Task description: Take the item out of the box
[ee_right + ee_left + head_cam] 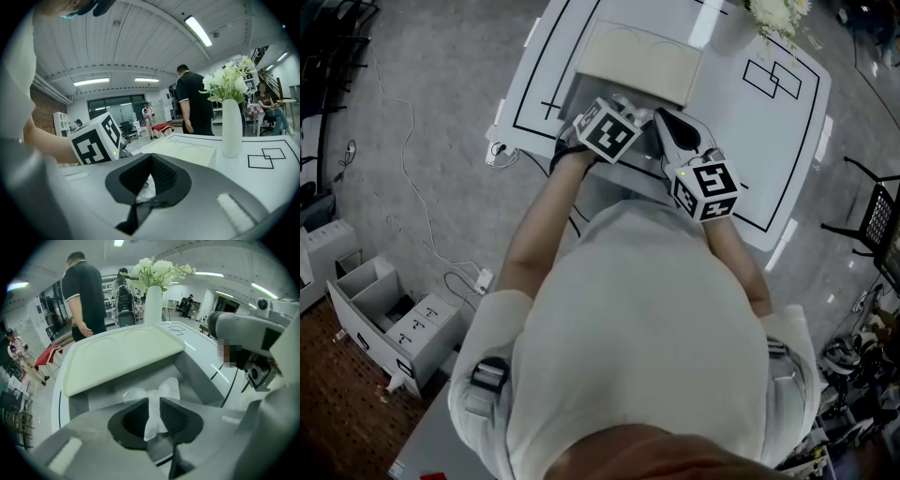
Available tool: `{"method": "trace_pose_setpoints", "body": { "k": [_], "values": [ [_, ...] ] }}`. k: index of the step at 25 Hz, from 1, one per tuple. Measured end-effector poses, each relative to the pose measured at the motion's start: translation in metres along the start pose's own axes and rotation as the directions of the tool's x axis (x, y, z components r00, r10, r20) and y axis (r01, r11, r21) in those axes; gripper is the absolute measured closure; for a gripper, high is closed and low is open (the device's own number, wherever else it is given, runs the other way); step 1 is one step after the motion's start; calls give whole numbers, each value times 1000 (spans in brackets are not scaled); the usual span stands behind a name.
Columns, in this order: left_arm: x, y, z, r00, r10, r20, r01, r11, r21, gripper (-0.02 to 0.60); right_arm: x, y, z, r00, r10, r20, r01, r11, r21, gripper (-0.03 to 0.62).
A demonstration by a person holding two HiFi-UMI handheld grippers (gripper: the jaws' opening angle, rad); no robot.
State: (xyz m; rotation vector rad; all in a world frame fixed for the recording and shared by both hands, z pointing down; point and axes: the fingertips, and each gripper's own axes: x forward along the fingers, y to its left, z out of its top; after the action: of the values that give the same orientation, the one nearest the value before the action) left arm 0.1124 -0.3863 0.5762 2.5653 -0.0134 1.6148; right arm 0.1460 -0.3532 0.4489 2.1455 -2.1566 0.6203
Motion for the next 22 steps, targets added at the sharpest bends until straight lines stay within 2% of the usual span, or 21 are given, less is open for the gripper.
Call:
{"method": "trace_pose_setpoints", "body": {
  "k": [3, 5, 11, 17, 22],
  "values": [
    [-1, 1, -1, 1000, 11, 4, -12, 1000, 21, 550, 0, 1, 1, 1000, -2, 3, 2, 1000, -1, 595],
    [-2, 3, 0, 1000, 16, 14, -16, 1000, 18, 566, -1, 1, 2, 1000, -4, 5, 4, 1000, -2, 595],
    [-13, 4, 6, 995, 38, 89, -37, 999, -10, 577, -5, -1, -3, 1000, -11, 1, 11, 1000, -4, 595],
    [-41, -1, 16, 976, 78, 206, -66, 996, -61, 577, -10, 9, -4, 1000, 7, 3, -7, 1000, -21, 595],
    [-63, -7, 16, 946, 134, 294, -101, 987, -124, 577, -23, 22, -9, 1000, 25, 5, -25, 999, -34, 595]
  ]
}}
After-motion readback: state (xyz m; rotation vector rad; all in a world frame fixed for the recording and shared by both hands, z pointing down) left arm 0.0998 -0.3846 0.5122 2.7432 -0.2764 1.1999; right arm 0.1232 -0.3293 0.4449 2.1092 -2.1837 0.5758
